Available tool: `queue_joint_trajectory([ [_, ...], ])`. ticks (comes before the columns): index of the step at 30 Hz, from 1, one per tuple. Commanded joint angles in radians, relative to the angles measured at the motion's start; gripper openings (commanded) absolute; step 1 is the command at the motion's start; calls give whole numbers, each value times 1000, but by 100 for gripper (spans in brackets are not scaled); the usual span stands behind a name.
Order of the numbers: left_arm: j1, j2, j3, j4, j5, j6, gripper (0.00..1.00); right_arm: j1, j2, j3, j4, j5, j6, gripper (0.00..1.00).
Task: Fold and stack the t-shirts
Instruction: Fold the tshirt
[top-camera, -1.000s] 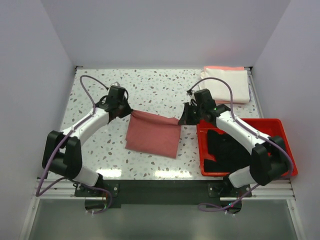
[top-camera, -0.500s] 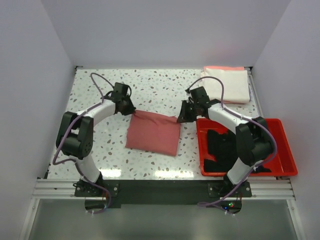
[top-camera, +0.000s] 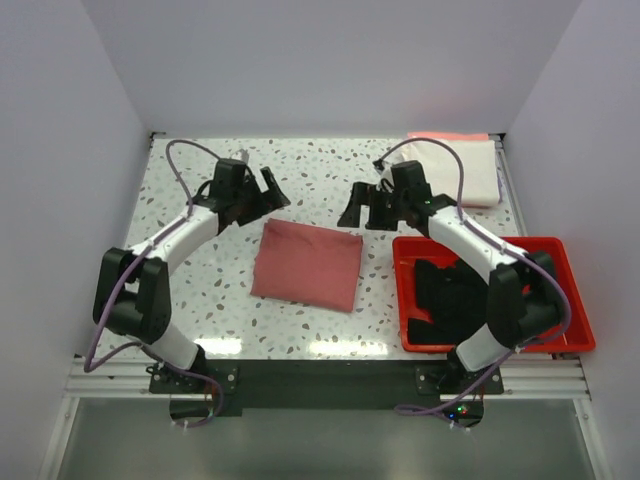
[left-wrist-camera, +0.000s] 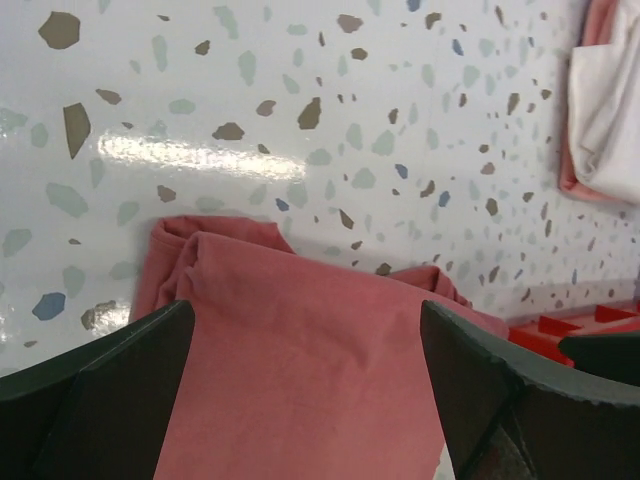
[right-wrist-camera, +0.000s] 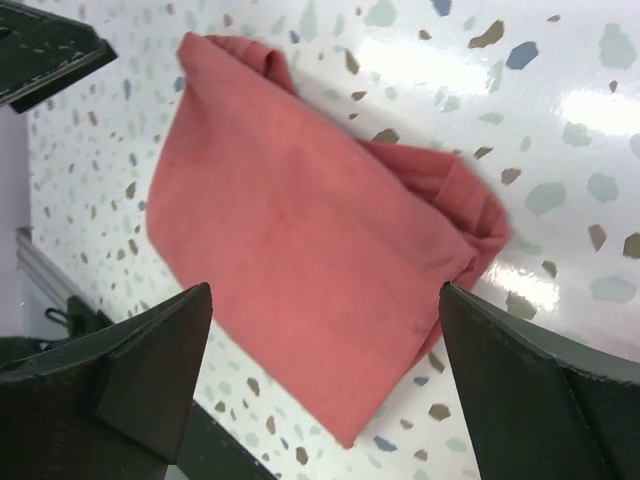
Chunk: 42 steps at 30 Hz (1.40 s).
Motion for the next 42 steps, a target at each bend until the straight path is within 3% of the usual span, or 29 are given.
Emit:
queue_joint_trajectory([
  [1,-21,-96,-76,112,82,-17,100,8,-130,-86,81,-67,35,99],
  [9,-70,-50,-133,178,79,-38,100,62,-78,-122,124,-101,36,99],
  [19,-68,151,-10,172,49,-18,100,62,178,79,42,63,-42,99],
  [31,-42,204,-13,123,-40,-9,100,60,391,187,-2,129,-65,99],
  [38,-42,83,-47,88,-117,-21,100,62,361,259,-68,191,-114,99],
  [42,-47,-16,-36,71,-115,-14,100,69,216,276,-79,256,-123,99],
])
